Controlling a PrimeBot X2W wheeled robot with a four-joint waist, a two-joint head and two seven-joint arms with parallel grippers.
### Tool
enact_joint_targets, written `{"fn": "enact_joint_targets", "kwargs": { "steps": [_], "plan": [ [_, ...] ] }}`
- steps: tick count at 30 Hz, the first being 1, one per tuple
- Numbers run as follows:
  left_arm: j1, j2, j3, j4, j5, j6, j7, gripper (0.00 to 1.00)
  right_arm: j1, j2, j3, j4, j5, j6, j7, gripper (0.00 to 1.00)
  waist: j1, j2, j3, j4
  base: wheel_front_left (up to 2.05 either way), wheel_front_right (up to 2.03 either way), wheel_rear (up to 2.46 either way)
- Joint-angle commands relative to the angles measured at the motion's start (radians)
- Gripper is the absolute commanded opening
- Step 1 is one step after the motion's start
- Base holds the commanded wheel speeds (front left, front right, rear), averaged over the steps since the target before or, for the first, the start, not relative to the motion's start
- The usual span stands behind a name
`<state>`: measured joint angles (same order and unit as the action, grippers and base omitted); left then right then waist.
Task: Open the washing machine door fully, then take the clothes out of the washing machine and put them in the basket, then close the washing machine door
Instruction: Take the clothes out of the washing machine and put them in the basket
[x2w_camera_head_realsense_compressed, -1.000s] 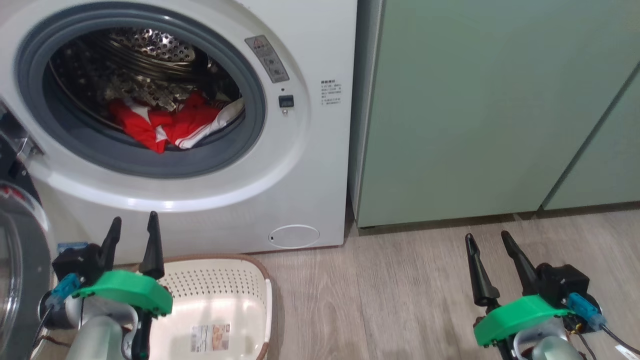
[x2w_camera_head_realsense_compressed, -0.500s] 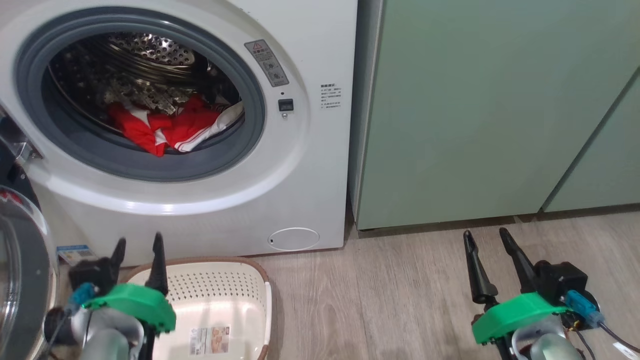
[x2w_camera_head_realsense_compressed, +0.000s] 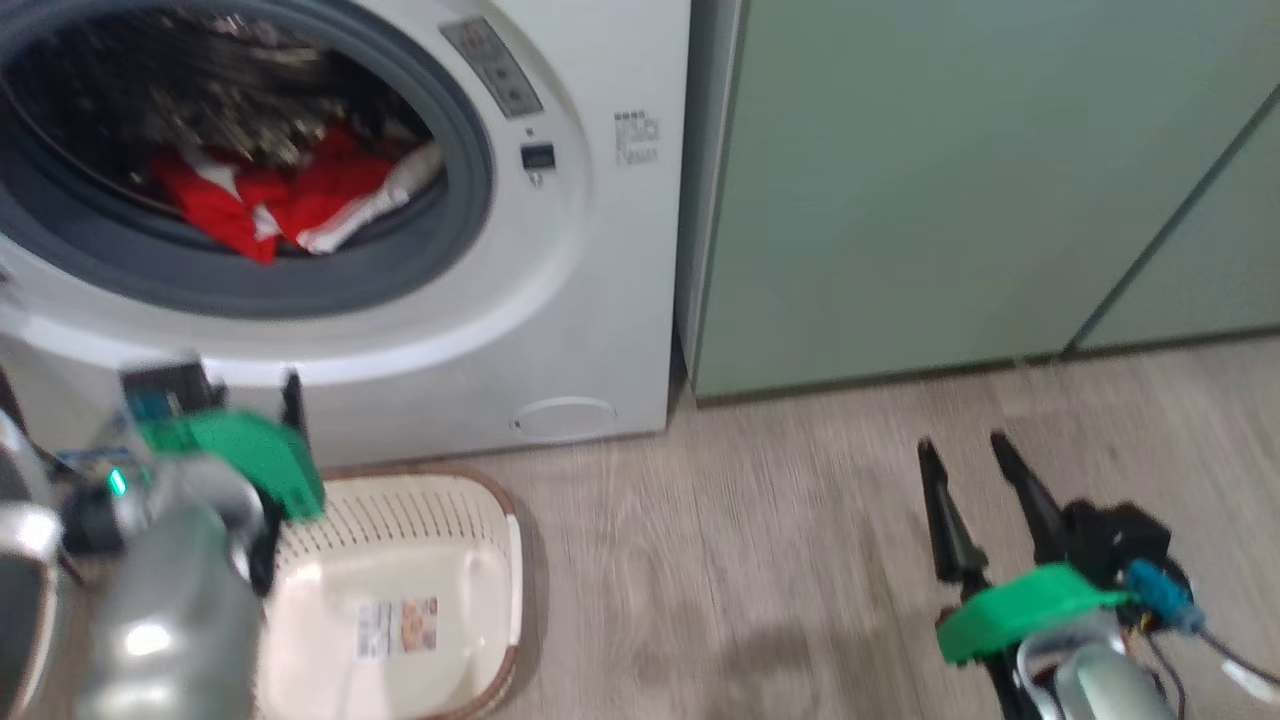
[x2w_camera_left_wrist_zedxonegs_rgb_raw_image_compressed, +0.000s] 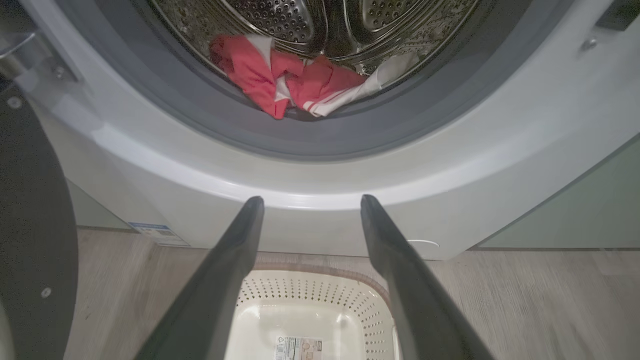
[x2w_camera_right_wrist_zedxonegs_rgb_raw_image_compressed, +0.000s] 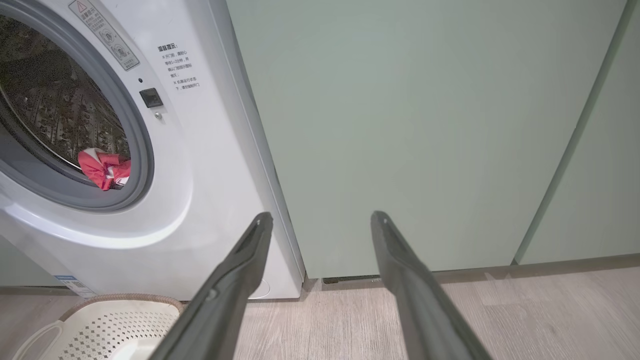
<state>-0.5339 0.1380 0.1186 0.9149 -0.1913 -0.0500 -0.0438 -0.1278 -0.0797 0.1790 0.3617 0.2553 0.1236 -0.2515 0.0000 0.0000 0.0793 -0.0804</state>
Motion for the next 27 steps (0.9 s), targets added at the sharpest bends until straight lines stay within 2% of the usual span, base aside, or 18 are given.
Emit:
{"fn": "enact_joint_targets", "kwargs": {
  "steps": [1, 4, 15, 22, 27],
  "plan": [
    [-0.108, 0.054, 0.035, -0.010, -0.011, 0.015, 0.020, 1.00, -0.062, 0.002, 0.018, -0.046, -0.005, 0.007, -0.010, 1.00, 0.0000, 0.0000, 0.070, -0.022, 0.00, 0.00, 0.00],
    [-0.181, 0.074, 0.034, 0.017, -0.012, 0.023, 0.058, 1.00, -0.079, 0.006, 0.020, -0.056, -0.007, 0.007, -0.010, 1.00, 0.0000, 0.0000, 0.113, -0.034, 0.00, 0.00, 0.00],
    [-0.546, 0.186, 0.015, 0.135, 0.008, 0.098, 0.239, 1.00, -0.174, 0.022, -0.014, -0.113, -0.024, 0.007, -0.010, 1.00, 0.0000, 0.0000, 0.332, -0.081, 0.00, 0.00, 0.00],
    [-0.709, 0.235, -0.012, 0.192, 0.033, 0.136, 0.287, 1.00, -0.218, 0.028, -0.025, -0.139, -0.033, 0.007, -0.010, 1.00, 0.0000, 0.0000, 0.427, -0.100, 0.00, 0.00, 0.00],
    [-0.783, 0.277, -0.030, 0.224, 0.052, 0.158, 0.278, 1.00, -0.241, 0.029, -0.028, -0.155, -0.028, 0.007, -0.010, 1.00, 0.0000, 0.0000, 0.479, -0.112, 0.00, 0.00, 0.00]
  ]
}}
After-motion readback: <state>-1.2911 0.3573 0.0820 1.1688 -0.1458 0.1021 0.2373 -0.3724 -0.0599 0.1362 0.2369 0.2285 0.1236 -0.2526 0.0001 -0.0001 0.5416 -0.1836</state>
